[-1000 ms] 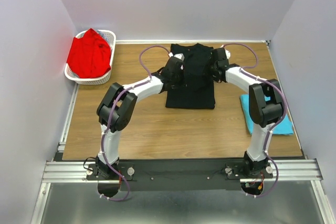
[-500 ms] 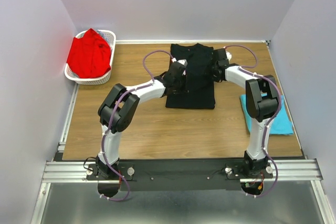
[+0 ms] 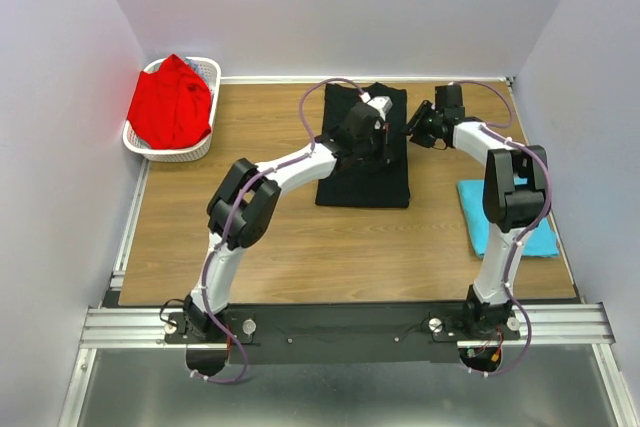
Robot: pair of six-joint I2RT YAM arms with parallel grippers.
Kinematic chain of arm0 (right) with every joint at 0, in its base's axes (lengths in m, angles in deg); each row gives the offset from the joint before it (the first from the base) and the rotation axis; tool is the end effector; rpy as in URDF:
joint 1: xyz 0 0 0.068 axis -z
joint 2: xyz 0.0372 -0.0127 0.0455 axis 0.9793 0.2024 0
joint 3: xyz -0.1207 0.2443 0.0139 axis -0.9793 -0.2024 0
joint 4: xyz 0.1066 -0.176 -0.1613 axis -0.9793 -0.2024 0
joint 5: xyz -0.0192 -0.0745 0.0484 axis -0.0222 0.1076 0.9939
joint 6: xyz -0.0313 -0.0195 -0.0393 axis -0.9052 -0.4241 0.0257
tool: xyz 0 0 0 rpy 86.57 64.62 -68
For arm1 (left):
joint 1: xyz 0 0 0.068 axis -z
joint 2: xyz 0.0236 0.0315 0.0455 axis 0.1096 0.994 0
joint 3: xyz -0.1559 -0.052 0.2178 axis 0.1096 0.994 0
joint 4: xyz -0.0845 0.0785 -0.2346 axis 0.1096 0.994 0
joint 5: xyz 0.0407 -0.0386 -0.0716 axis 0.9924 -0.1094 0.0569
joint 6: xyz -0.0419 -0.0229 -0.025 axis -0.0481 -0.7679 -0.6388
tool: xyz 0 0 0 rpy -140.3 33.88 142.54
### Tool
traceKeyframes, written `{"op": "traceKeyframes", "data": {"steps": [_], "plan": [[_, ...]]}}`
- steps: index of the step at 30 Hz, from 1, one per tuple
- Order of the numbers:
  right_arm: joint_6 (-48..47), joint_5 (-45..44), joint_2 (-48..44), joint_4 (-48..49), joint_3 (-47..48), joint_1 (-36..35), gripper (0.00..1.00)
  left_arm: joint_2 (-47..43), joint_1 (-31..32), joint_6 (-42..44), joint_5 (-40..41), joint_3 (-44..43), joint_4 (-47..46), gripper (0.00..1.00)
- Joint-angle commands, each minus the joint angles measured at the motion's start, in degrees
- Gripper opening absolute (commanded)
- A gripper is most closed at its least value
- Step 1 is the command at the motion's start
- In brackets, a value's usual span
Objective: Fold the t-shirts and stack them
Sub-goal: Fold the tshirt
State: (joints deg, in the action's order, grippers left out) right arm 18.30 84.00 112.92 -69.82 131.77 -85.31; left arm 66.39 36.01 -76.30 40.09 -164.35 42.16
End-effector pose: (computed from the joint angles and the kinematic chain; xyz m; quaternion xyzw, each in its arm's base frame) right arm 0.4449 0.0593 0.1842 0.2180 0.8950 0.2015 0.3331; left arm 0.3644 -0.3402 0.2223 0.1053 0.8614 -0.3640 0.3383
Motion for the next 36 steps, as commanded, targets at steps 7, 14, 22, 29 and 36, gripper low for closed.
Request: {"op": "traceKeyframes", "data": {"steps": [7,14,22,29,36], "plan": [[-0.9,12.9,5.3,3.3,2.0,1.0,0.27,9.6,0.3,1.7,-0.2,-9.3,2.5,0.00],[-1.2,13.1,6.5,3.3,0.8,0.9,0.23,12.5,-0.8,1.3,2.5,-13.3,5.0,0.00],[-0.3,14.6,2.5,3.3,-3.9,0.9,0.21,14.6,-2.8,0.5,3.6,-15.5,6.4,0.00],[0.7,19.5,-2.1,3.3,-7.3,1.0,0.20,16.7,-2.8,0.5,3.5,-18.8,7.9,0.00],[1.9,22.3,-8.2,3.4,-9.4,1.0,0.20,17.2,-3.1,0.1,3.8,-19.5,8.0,0.00]]}}
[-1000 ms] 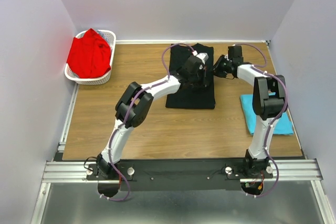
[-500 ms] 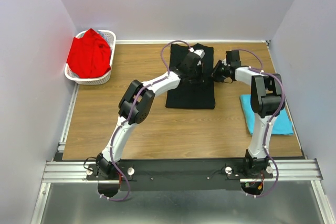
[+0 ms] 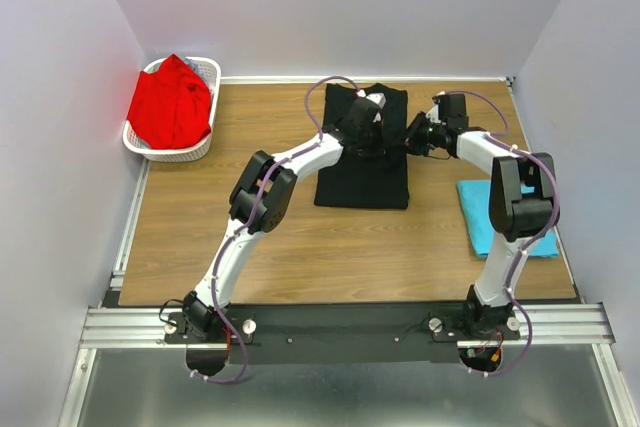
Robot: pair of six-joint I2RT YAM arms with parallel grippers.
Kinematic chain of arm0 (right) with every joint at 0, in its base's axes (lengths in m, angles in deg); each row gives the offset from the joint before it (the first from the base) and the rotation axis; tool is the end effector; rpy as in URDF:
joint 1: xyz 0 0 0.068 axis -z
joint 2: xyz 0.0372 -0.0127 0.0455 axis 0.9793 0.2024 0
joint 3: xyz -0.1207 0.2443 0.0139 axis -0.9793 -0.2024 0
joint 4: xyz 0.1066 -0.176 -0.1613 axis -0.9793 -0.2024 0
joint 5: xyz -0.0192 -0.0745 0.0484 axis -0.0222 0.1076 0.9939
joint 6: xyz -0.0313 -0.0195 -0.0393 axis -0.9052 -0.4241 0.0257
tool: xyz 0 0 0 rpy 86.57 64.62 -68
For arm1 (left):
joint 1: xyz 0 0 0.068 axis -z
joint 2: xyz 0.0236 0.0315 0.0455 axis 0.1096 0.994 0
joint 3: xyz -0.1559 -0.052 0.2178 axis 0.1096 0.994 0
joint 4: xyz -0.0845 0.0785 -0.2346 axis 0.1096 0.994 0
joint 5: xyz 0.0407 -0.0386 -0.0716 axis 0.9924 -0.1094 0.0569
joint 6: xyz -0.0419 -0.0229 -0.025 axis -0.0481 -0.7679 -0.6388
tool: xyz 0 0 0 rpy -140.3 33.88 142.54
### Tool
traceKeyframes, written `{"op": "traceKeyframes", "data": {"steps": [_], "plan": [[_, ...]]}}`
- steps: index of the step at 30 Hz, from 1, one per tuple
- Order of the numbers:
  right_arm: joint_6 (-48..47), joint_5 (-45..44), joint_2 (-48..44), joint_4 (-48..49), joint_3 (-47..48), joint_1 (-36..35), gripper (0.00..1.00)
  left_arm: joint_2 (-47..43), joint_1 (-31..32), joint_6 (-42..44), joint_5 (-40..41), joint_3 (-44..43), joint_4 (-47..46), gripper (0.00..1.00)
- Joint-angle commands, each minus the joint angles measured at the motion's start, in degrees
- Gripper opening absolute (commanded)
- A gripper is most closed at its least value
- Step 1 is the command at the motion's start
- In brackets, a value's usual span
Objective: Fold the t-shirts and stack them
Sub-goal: Fold the tshirt
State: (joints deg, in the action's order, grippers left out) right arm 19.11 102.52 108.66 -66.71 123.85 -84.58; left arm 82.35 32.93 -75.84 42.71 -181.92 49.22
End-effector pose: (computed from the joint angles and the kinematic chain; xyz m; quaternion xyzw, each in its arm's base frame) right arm 0.4174 0.0615 0.1789 0.1663 0.8895 0.3334 0.2645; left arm 0.4237 -0.3519 0.1733 0.0728 0.8881 -0.3143 0.3273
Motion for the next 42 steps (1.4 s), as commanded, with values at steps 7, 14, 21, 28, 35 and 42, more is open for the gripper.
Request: {"op": "traceKeyframes", "data": {"steps": [7,14,21,28,35,42], "plan": [[-1.5,-2.3,-7.7,-0.7,-3.0,0.3,0.22,0.1,-1.2,-0.4,1.4,-1.7,1.0,0.00],[-5.1,-9.7,-11.0,-2.1,-8.4,-1.7,0.23,-4.5,-4.0,0.4,2.1,0.2,2.0,0.00],[-6.4,-12.9,-9.0,-2.1,-9.5,-4.5,0.24,-15.9,-2.8,-1.5,4.7,14.2,0.2,0.00],[-6.4,-14.7,-3.6,-2.2,-4.4,-5.3,0.27,-23.6,-0.6,-3.1,5.0,27.1,-2.9,0.00],[-6.9,-16.2,4.6,-2.8,3.7,-5.3,0.28,-26.6,2.2,-2.4,3.6,33.4,-5.0,0.00],[-6.8,-18.0,10.0,-2.8,10.9,-5.4,0.29,-24.6,3.6,-1.1,5.0,35.6,-5.1,0.00]]}}
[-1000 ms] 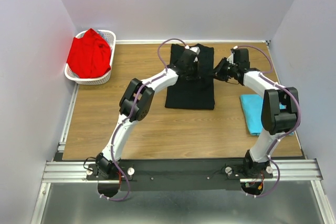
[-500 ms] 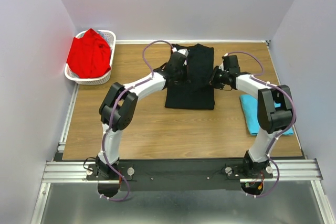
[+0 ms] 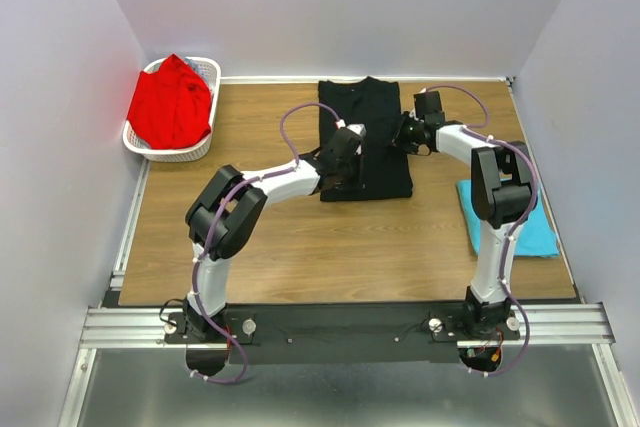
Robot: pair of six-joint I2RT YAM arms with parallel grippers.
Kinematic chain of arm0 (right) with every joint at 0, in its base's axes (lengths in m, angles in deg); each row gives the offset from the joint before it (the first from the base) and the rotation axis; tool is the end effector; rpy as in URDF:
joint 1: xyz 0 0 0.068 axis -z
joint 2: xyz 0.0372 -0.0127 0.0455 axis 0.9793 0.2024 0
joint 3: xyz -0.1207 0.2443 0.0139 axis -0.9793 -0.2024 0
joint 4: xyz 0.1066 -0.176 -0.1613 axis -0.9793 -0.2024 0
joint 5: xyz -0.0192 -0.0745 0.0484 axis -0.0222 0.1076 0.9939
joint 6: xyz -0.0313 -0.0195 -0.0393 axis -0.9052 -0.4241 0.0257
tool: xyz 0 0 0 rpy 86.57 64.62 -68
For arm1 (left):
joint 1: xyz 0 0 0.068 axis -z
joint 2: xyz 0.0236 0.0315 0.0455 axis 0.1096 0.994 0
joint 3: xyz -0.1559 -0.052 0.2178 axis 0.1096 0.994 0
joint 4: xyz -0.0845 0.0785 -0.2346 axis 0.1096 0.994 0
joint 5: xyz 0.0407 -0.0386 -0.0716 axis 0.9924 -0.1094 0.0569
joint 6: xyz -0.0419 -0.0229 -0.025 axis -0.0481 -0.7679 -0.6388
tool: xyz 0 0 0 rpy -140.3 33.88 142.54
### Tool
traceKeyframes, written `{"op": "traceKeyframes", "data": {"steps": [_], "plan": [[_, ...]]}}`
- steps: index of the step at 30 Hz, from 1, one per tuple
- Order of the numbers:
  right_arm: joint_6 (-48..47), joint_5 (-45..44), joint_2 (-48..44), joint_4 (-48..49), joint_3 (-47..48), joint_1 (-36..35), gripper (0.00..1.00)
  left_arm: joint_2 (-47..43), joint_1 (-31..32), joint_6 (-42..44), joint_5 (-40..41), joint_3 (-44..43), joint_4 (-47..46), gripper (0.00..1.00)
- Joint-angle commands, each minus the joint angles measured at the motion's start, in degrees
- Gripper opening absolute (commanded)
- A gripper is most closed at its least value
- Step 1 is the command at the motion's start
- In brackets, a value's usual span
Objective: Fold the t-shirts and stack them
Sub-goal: Fold the tshirt
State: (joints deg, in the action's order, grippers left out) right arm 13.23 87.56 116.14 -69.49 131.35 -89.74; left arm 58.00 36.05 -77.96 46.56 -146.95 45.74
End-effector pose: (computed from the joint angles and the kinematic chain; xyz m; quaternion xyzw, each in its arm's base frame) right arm 0.4407 0.0960 0.1585 0.1355 0.9199 0.2167 0.2975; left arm 0.3221 -0.2967 0.1832 0.0652 0.9162 -0.2712 0.2877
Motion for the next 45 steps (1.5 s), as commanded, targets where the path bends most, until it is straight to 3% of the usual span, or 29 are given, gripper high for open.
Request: {"op": "traceKeyframes", "data": {"steps": [1,5,10,18,24,32,38,45], "plan": [[-1.0,-3.2,2.7,-0.2,3.7,-0.3,0.31,0.1,0.5,1.1,1.5,0.7,-1.6,0.00],[-1.0,-4.0,2.3,-0.2,1.3,-0.3,0.36,1.8,0.6,0.2,6.4,1.2,-0.2,0.00],[-1.3,-6.0,0.4,0.0,-3.2,-0.4,0.46,2.2,1.1,-1.1,6.9,2.0,0.8,0.00],[-3.1,-7.9,-7.5,-0.3,-4.7,-0.9,0.63,-4.8,1.4,-1.1,9.2,-0.1,2.1,0.00],[-2.0,-10.1,-14.9,-1.1,-7.5,-1.7,0.65,-2.8,-1.4,-1.4,11.9,-4.3,4.7,0.00],[-1.8,-16.0,-14.7,-2.6,-12.7,-7.5,0.65,3.4,-5.1,-1.9,11.6,-6.0,4.2,0.00],[0.2,-19.9,-15.2,-2.8,-19.9,-8.1,0.63,4.6,-5.3,-3.6,10.3,-0.9,2.8,0.00],[0.9,-19.8,-17.7,-2.7,-27.5,-9.2,0.61,0.1,-5.3,-7.9,11.3,9.7,0.5,0.00]]}}
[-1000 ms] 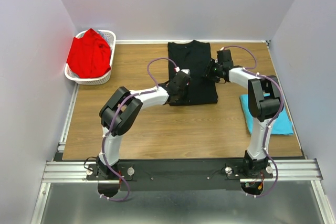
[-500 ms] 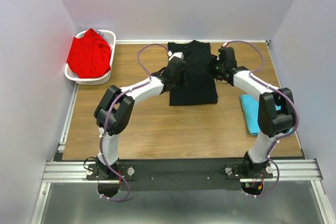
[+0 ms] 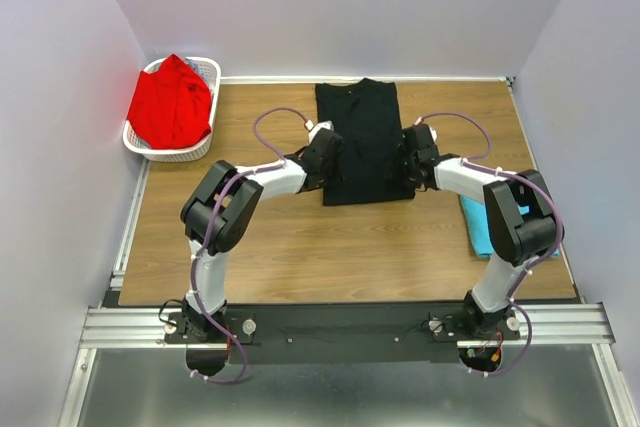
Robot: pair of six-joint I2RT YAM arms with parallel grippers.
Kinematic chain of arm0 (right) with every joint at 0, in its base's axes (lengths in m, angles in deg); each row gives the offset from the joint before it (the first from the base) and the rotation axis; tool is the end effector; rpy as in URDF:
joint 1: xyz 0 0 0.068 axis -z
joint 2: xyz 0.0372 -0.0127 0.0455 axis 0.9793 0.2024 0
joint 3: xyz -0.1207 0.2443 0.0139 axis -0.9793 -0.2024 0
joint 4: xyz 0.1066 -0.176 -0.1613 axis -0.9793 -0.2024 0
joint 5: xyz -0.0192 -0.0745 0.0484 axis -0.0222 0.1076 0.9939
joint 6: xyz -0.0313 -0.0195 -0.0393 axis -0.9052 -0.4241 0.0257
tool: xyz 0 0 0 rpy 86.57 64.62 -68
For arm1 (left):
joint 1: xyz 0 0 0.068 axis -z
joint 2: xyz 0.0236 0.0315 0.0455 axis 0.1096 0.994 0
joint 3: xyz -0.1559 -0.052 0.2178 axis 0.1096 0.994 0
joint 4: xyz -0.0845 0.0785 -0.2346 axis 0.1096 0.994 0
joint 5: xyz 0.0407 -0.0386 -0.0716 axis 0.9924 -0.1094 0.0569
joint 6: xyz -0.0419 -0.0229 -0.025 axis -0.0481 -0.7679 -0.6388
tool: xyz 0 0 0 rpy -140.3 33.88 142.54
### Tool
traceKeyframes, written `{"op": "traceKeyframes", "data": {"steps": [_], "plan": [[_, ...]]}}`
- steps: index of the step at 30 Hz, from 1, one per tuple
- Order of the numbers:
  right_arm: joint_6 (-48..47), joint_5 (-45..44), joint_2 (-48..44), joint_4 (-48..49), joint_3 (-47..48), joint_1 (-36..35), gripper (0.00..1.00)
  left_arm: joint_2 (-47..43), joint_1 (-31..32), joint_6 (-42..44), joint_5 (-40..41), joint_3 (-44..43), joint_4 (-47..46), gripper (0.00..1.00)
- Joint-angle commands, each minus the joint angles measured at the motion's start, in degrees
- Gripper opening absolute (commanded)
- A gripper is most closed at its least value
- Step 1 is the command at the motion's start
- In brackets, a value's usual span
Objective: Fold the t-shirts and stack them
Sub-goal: Fold the tshirt
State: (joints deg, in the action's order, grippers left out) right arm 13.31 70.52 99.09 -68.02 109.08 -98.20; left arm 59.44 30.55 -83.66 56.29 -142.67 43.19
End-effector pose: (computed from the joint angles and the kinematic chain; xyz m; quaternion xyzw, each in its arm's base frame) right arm 0.3418 0.1197 0.1606 0.1208 0.9358 0.1003 0.3155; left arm 0.3454 -0.2541 0.1536 -0.0570 0.9266 -0.1945 0.3168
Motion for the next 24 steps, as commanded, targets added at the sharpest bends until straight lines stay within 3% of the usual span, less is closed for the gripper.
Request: {"op": "traceKeyframes", "data": {"steps": [1,16,24], "plan": [[0.9,-2.5,-1.4,-4.2,-7.1,-1.4,0.61,-1.8,0.2,-2.5,1.4,6.2,2.9,0.00],[9.1,8.2,-25.5,-8.2,-27.4,-7.0,0.61,-18.7,3.2,-7.5,-2.5,26.1,0.3,0.00],[11.0,8.9,-35.0,-14.5,-27.5,-8.9,0.61,-27.7,6.4,-8.9,-4.0,30.9,2.3,0.00]]}}
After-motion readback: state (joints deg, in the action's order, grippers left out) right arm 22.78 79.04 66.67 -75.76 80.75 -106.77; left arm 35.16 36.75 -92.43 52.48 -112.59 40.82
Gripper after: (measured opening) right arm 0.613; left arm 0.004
